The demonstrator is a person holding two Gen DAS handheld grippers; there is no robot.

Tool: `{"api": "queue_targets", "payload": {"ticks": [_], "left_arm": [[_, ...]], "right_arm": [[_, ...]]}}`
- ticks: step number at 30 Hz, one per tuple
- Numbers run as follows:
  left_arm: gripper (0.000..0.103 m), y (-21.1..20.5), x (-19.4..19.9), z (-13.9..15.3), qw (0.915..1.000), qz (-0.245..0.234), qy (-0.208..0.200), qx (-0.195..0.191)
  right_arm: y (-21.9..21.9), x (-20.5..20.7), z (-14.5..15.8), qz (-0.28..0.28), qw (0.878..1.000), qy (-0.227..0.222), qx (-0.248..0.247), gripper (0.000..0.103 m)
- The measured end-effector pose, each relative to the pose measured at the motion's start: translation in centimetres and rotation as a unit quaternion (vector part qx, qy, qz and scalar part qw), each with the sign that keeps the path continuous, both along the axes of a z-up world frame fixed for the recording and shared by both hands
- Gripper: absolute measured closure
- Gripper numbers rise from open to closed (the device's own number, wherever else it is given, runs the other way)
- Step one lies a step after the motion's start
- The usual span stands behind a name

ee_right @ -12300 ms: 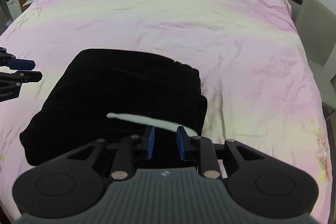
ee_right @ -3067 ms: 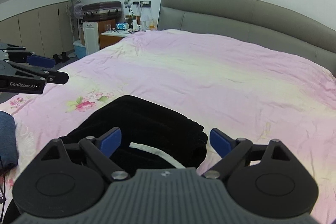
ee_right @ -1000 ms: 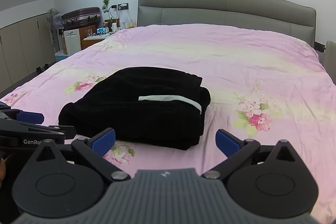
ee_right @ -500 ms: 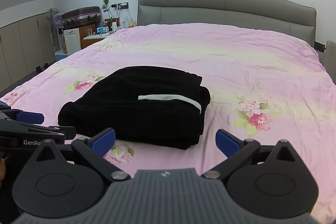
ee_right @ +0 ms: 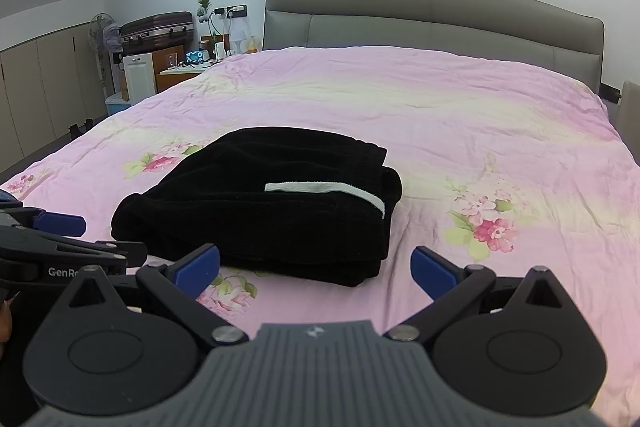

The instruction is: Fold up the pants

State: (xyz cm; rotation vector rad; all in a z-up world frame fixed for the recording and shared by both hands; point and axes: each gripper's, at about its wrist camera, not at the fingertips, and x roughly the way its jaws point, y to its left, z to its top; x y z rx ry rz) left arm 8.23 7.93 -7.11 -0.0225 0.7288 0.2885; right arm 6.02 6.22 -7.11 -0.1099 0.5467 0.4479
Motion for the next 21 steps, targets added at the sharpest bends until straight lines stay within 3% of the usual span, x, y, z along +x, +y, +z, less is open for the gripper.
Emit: {"api": "queue_targets", "payload": {"ticks": [21], "left_arm": [[0.012,0.15,-0.04,-0.03,1.0,-0.001,0.002,-0.001]], "right_arm": [[-0.07,-0.16,0.04,0.002,1.0,-0.001,0.001,0.005]]}}
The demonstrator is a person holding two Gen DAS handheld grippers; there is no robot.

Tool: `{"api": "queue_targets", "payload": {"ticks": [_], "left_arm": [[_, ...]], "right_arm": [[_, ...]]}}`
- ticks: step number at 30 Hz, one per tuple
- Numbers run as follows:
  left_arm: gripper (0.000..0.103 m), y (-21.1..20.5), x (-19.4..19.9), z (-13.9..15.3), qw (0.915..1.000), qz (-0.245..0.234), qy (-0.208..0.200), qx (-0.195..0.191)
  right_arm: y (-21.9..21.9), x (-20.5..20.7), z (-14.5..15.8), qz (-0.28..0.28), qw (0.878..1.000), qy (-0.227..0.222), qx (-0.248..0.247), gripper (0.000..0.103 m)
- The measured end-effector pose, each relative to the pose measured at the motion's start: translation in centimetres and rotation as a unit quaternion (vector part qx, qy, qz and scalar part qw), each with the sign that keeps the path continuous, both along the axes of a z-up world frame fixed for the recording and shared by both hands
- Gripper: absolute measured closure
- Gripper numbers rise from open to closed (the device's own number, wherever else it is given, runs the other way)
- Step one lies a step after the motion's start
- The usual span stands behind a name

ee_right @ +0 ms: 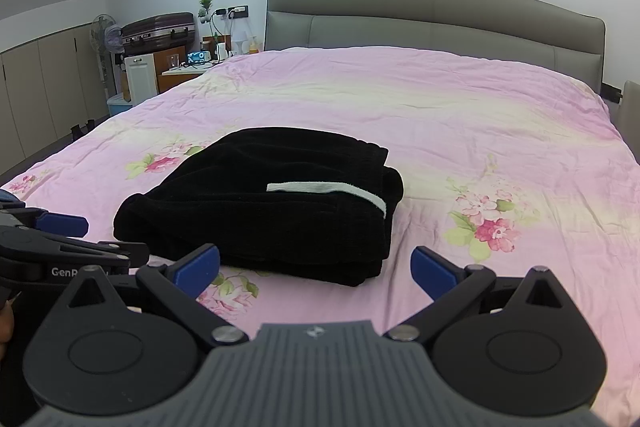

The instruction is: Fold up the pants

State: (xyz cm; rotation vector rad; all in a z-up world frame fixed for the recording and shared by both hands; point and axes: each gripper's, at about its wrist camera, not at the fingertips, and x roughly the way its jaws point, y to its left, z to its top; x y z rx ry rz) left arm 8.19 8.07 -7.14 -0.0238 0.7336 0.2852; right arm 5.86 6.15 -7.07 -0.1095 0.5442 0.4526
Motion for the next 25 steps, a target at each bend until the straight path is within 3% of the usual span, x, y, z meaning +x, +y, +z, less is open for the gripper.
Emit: {"api": "queue_targets", "payload": {"ticks": [25], "left_arm": [[0.012,0.05,-0.04,0.11,1.0,0.002,0.0,0.004]], "right_arm": [[-0.06,-0.16,0.03,0.003,1.0,-0.002,0.0,0.005]]}}
